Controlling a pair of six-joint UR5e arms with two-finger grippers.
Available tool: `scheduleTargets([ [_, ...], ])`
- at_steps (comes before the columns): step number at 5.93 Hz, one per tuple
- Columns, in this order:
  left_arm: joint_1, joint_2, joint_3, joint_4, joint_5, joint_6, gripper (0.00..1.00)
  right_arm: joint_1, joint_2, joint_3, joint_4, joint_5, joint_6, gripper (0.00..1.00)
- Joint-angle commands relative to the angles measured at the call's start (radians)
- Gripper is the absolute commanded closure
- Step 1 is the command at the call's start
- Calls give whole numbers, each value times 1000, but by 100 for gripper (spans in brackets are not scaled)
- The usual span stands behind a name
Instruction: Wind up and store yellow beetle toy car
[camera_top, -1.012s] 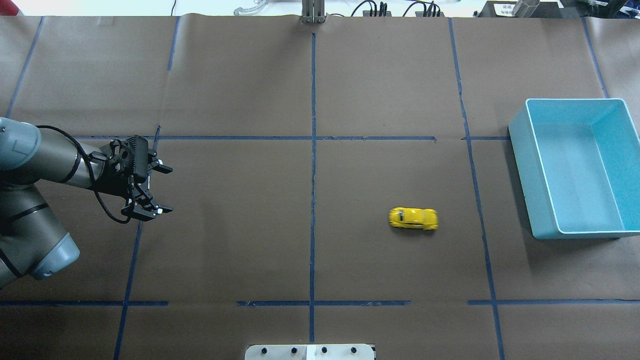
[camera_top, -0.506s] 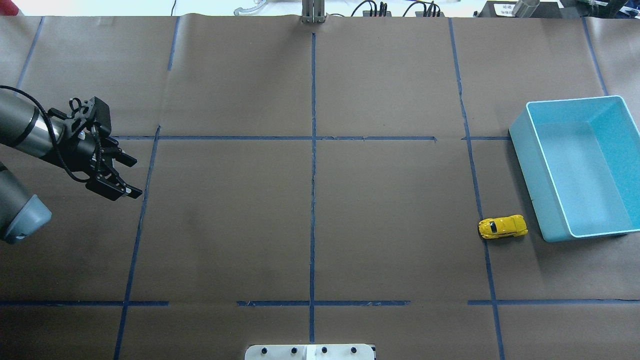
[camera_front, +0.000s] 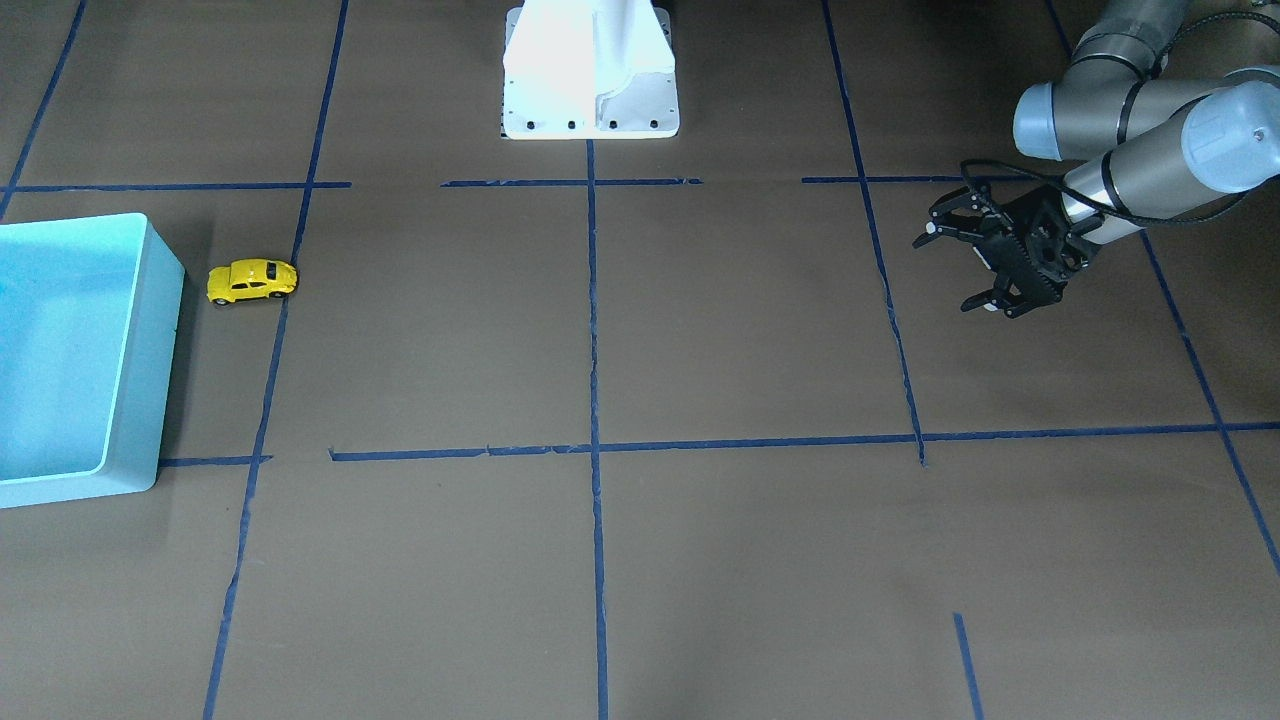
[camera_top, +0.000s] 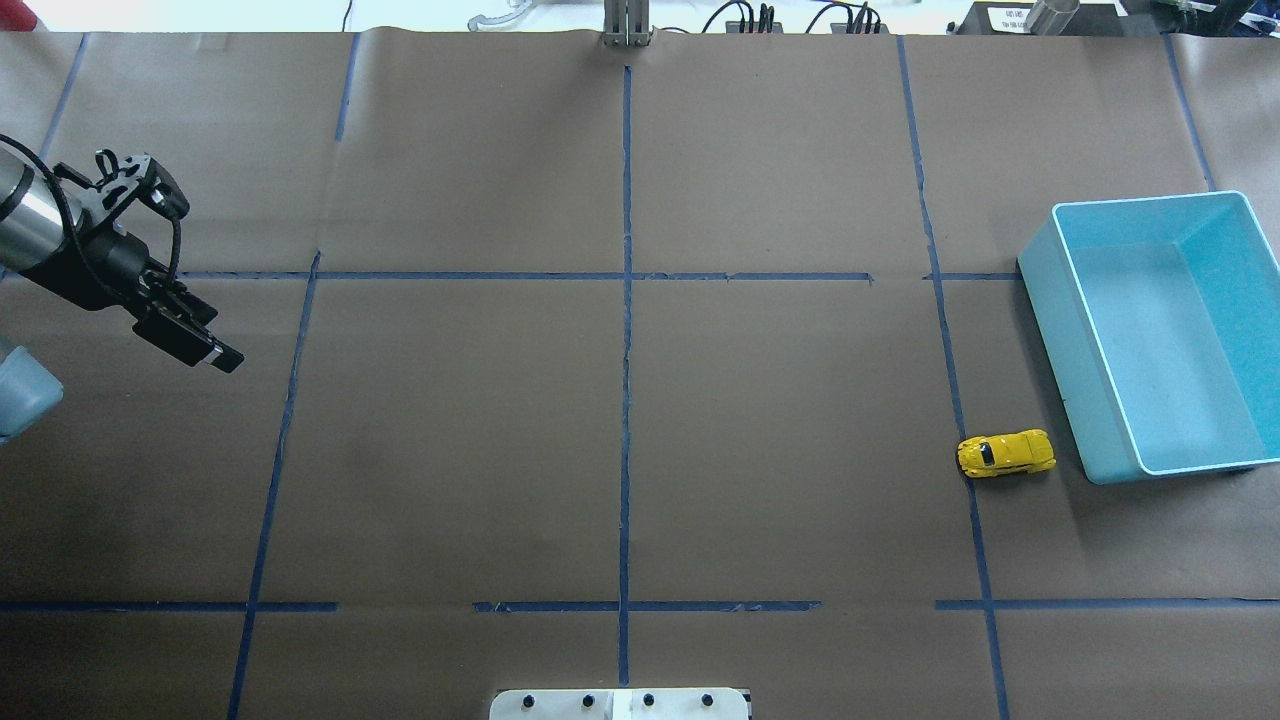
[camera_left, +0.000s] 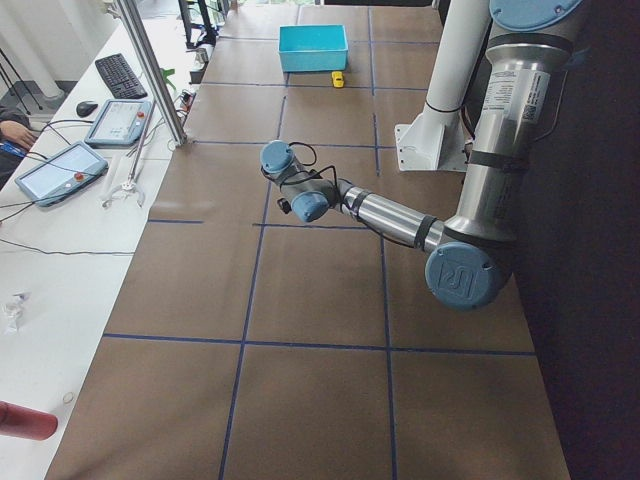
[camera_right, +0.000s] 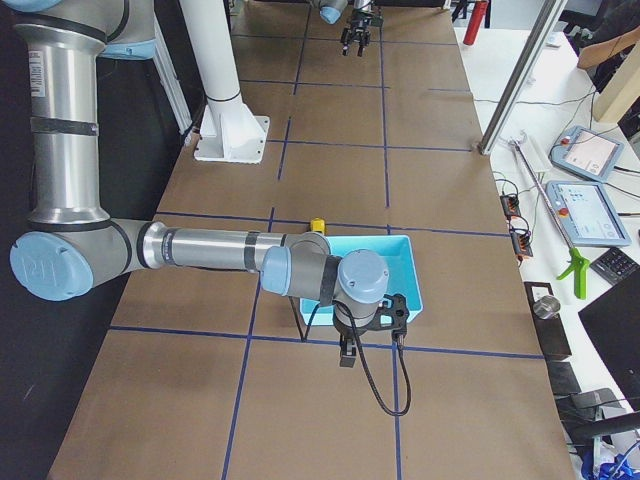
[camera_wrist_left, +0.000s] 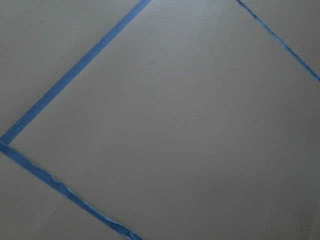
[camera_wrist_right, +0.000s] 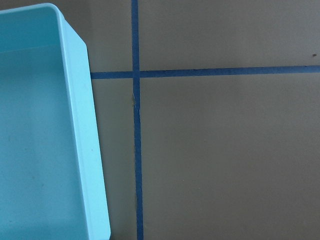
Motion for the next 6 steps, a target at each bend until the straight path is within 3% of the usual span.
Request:
scheduleTargets([
  [1,-98,1,-72,331,23,1,0,-2,3,4,0,2,-7,0],
  [3,-180,40,-103,491,221,1,0,-37,23,38,2,3,-12,0],
  [4,-194,56,-103,524,383,2,0,-120,67,120,-9,-46,-6,0],
  [6,-255,106,-72,513,402,23,0,-213,74,235,-12,-75,-9,0],
])
